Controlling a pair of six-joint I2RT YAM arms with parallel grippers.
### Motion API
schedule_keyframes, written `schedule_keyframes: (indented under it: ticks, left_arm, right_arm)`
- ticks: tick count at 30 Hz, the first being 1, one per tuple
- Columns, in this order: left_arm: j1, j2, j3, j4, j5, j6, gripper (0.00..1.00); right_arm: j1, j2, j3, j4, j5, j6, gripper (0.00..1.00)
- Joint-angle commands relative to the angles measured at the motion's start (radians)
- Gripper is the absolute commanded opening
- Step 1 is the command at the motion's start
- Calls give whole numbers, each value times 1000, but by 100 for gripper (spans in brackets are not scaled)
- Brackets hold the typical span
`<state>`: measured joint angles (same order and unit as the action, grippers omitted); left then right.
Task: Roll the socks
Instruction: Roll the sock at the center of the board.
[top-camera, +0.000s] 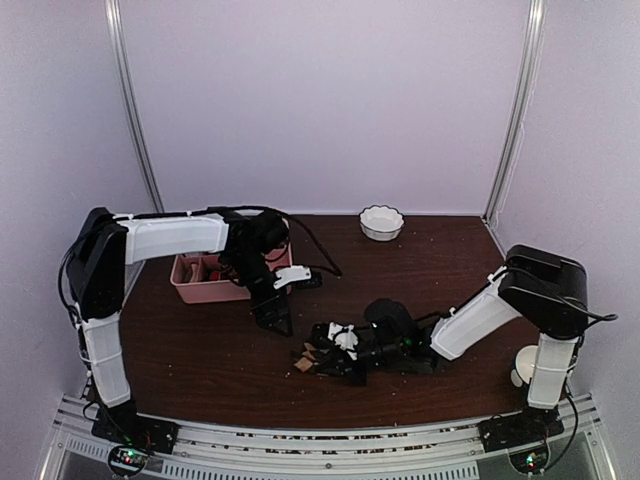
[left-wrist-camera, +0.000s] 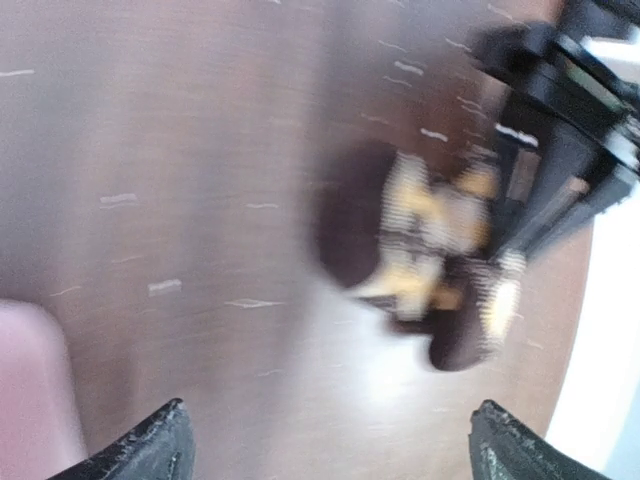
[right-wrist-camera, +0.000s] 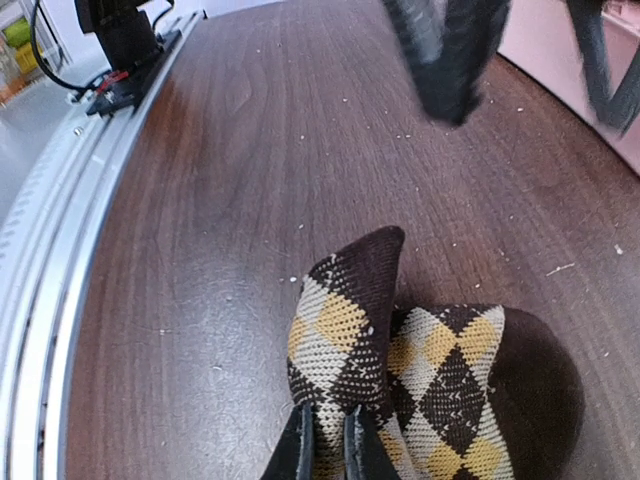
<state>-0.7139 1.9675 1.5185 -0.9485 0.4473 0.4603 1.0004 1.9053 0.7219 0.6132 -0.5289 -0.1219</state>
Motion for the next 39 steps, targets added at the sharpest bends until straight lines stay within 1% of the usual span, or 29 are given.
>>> schedule_keyframes:
  ticks: [1, 3, 4, 6, 8, 9, 12, 14, 17, 19, 21, 23, 25, 28, 30, 32, 34, 39]
  left_arm:
    - [-2, -40, -65, 260, -280, -147, 98]
    - [25, 10, -26, 170, -140, -109, 98]
    - [32, 3, -41, 177, -89, -94, 98]
    - [18, -49, -100, 229, -45, -49, 98]
    - [-8, -89, -138, 240, 24, 12, 98]
    - [-28, -99, -150, 228, 64, 53, 98]
    - [-98, -95, -169, 175, 109, 169, 92]
    - [-142, -80, -166, 146, 121, 209, 87]
    - [-194, -61, -165, 168, 93, 220, 81]
    - [-202, -44, -155, 187, 87, 207, 75]
    - [-202, -23, -139, 189, 81, 204, 69]
    - [-202, -11, -132, 182, 86, 210, 66]
    - [-201, -17, -145, 194, 83, 206, 66]
    - [-173, -62, -206, 296, 57, 137, 78]
    - [-152, -96, -236, 341, 48, 112, 80]
    - [-150, -103, -242, 365, 11, 105, 80]
    - [-152, -95, -237, 365, 8, 123, 79]
    - [-154, -20, -176, 314, -7, 157, 72]
  right_arm:
    - [-40, 69, -57, -109, -107, 127, 0]
    - [-58, 80, -46, -126, -132, 143, 0]
    - [-66, 84, -41, -142, -141, 148, 0]
    - [-80, 92, -36, -160, -142, 164, 0]
    - [-99, 105, -34, -170, -145, 187, 0]
    - [-110, 113, -34, -168, -146, 198, 0]
    - [-142, 137, -29, -171, -158, 239, 0]
    - [-156, 158, -8, -198, -174, 258, 0]
    - [-169, 192, 44, -287, -184, 271, 0]
    - [-175, 209, 61, -321, -187, 278, 0]
    - [-178, 213, 57, -317, -189, 290, 0]
    - [-187, 216, 48, -310, -189, 301, 0]
    - [-196, 224, 38, -302, -190, 308, 0]
    - [-205, 236, 22, -293, -198, 311, 0]
    - [-208, 243, 23, -297, -204, 316, 0]
    - [-210, 248, 27, -303, -212, 318, 0]
    - [-212, 255, 35, -316, -215, 316, 0]
    - [-226, 277, 52, -351, -215, 321, 0]
